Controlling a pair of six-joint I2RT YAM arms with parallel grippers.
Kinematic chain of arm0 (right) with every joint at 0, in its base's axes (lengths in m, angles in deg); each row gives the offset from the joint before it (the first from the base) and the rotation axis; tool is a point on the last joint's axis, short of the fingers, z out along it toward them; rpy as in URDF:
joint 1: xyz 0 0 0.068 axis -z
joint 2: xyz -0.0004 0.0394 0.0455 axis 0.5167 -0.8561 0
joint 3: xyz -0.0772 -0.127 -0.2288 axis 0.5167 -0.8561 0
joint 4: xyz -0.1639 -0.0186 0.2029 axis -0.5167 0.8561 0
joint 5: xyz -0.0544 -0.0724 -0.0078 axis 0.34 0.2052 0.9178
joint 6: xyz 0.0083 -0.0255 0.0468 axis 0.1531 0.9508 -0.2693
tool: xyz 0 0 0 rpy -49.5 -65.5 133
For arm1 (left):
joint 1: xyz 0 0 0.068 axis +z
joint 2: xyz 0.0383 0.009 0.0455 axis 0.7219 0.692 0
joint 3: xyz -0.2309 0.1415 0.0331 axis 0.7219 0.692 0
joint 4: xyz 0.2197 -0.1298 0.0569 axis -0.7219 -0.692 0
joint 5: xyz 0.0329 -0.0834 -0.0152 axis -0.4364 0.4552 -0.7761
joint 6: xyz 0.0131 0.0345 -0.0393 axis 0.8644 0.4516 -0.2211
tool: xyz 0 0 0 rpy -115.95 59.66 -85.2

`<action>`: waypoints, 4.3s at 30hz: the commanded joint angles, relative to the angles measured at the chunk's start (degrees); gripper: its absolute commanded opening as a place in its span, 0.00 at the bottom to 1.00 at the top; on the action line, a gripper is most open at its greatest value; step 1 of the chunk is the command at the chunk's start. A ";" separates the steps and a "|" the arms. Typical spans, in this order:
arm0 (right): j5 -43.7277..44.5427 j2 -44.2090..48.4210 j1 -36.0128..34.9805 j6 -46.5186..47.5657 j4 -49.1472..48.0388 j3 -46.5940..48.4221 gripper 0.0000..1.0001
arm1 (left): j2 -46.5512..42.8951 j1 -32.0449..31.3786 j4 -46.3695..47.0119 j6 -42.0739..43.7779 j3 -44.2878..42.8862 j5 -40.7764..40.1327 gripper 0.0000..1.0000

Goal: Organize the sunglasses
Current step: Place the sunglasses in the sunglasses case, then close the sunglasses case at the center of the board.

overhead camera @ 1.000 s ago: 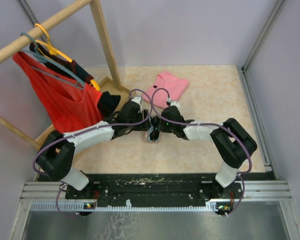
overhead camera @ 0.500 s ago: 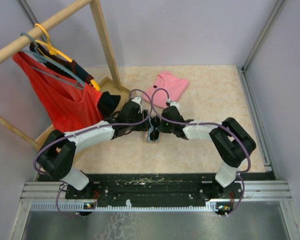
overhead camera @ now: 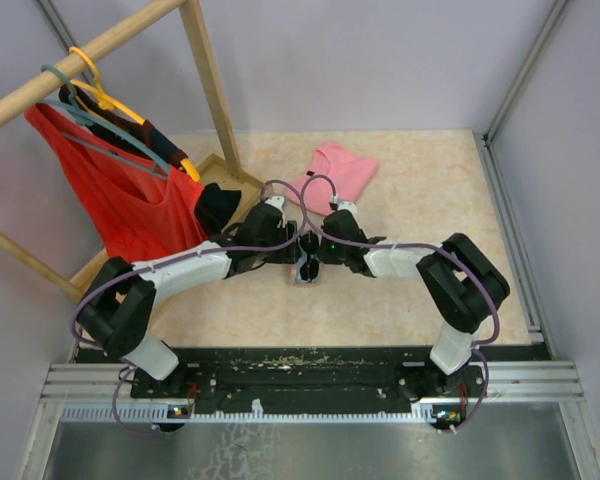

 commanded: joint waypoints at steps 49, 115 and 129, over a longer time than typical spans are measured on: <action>0.88 -6.24 -3.09 4.18 5.30 8.93 0.27 | -0.06 0.10 3.72 1.93 0.13 4.71 0.38; -9.96 1.42 4.53 -12.05 -11.99 -8.26 0.09 | -2.62 0.10 4.03 0.32 1.86 5.52 0.30; -10.97 0.75 4.53 -11.51 -12.12 -7.28 0.08 | -0.16 0.10 5.73 -0.19 2.41 7.62 0.27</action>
